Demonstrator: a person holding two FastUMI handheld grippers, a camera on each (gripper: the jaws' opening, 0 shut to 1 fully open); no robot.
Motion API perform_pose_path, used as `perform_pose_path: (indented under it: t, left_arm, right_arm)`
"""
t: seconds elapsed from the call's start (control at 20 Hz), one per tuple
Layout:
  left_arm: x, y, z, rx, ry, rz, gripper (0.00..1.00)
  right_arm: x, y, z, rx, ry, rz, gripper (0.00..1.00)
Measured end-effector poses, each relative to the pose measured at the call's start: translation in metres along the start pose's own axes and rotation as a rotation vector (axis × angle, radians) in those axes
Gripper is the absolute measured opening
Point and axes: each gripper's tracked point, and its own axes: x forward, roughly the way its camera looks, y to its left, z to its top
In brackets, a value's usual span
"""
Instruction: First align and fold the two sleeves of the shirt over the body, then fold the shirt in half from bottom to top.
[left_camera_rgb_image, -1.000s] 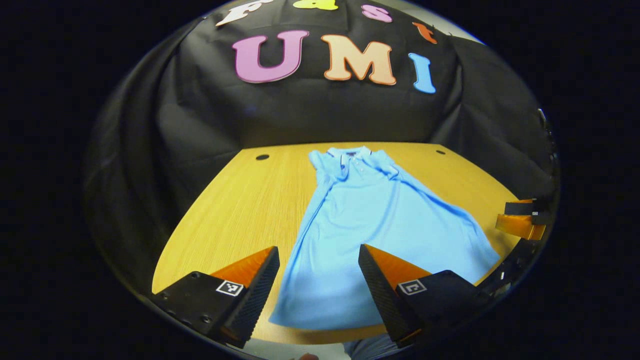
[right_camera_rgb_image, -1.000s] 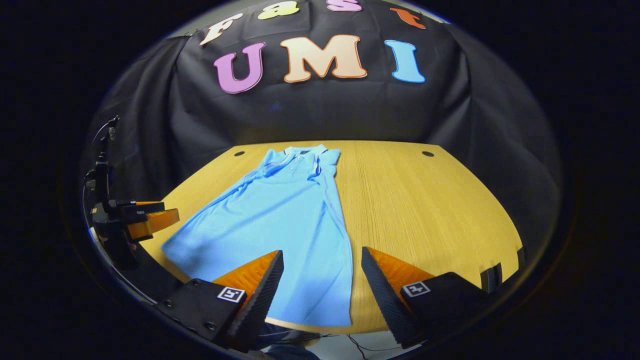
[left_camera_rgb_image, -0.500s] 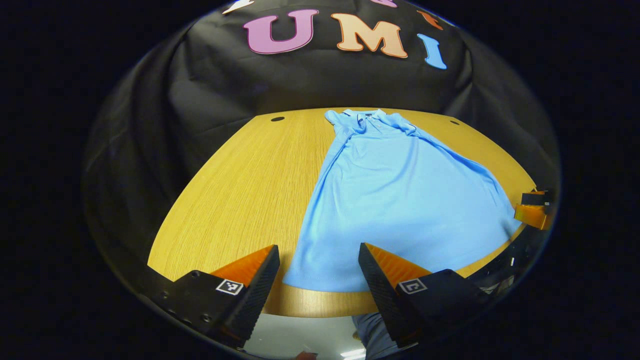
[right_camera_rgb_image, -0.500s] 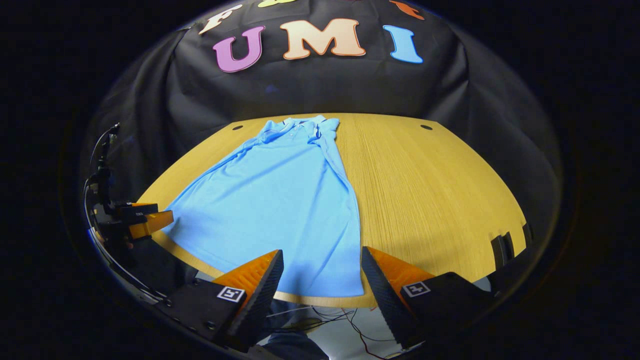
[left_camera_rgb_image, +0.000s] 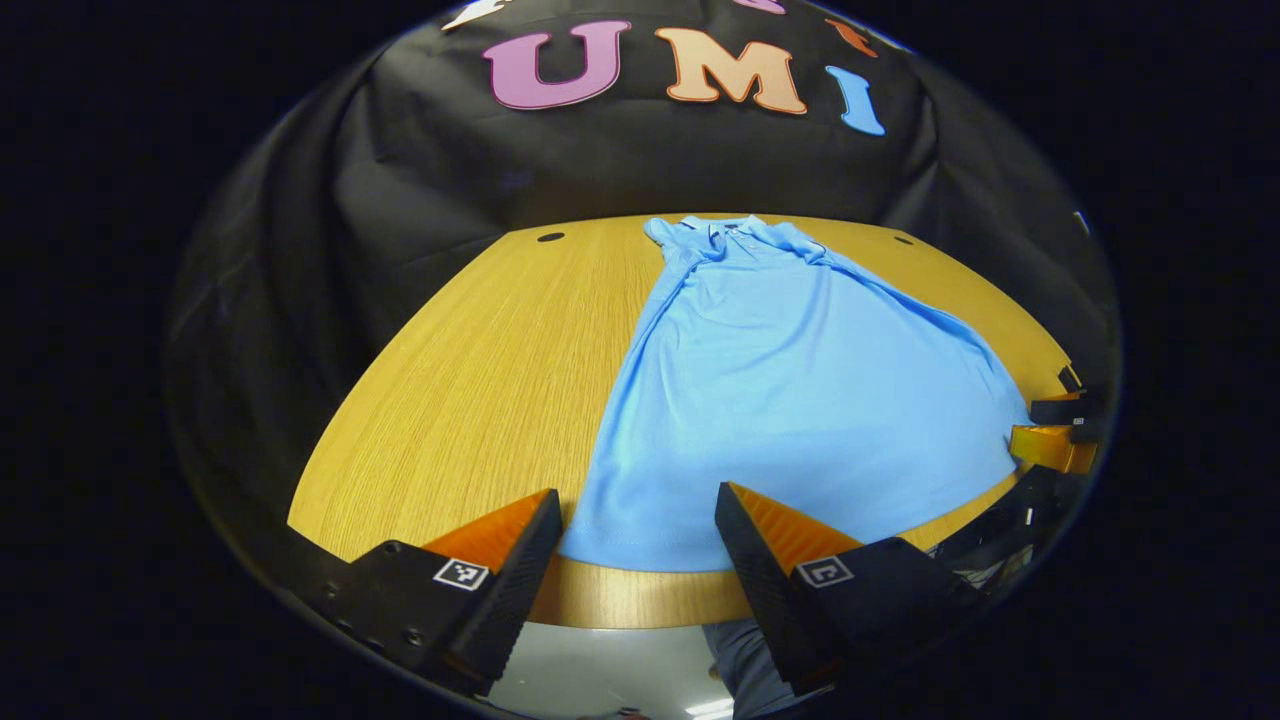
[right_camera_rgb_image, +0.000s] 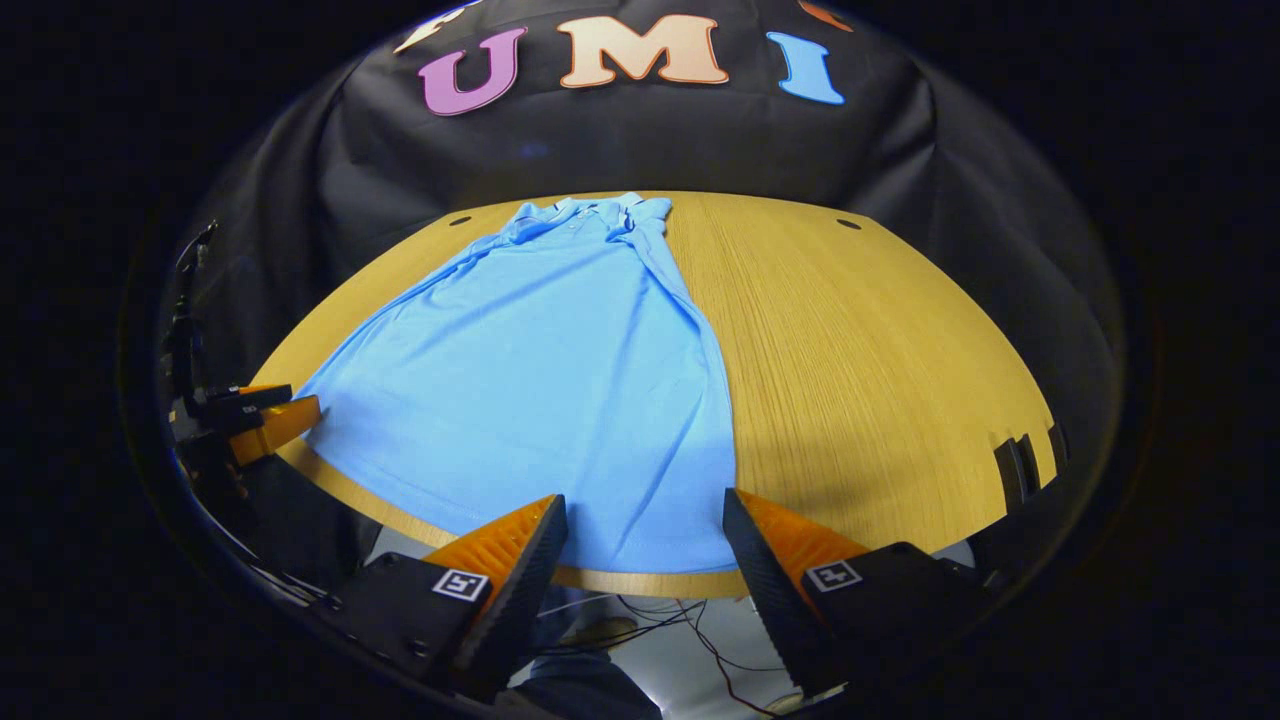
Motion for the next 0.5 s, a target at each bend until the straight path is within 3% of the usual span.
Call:
perform_pose_path:
  t: [0.05,0.15,0.2,0.3,0.35,0.45,0.5]
  left_arm:
    - [0.000,0.000,-0.001,0.001,-0.003,0.002,0.95]
    - [0.000,-0.002,0.000,0.009,-0.004,0.001,0.95]
    - [0.000,-0.004,0.000,0.011,-0.010,-0.006,0.95]
    - [0.002,-0.016,0.000,-0.020,-0.019,-0.049,0.95]
    - [0.003,-0.023,-0.001,-0.043,-0.024,-0.061,0.86]
    - [0.004,-0.032,-0.001,-0.037,-0.023,-0.070,0.62]
    - [0.002,-0.039,0.001,-0.035,-0.028,-0.086,0.58]
  right_arm:
    - [-0.001,-0.001,0.000,0.012,0.000,-0.004,0.99]
    - [0.000,-0.002,0.000,0.028,-0.002,-0.013,0.99]
    - [0.000,-0.001,0.000,0.019,-0.008,-0.011,0.94]
    - [-0.001,0.005,-0.001,-0.001,-0.004,0.011,0.98]
    - [0.000,0.008,-0.001,-0.005,0.002,0.023,0.92]
    - [0.003,0.018,0.002,0.008,0.007,0.048,0.65]
    - [0.005,0.021,0.002,0.029,0.008,0.056,0.44]
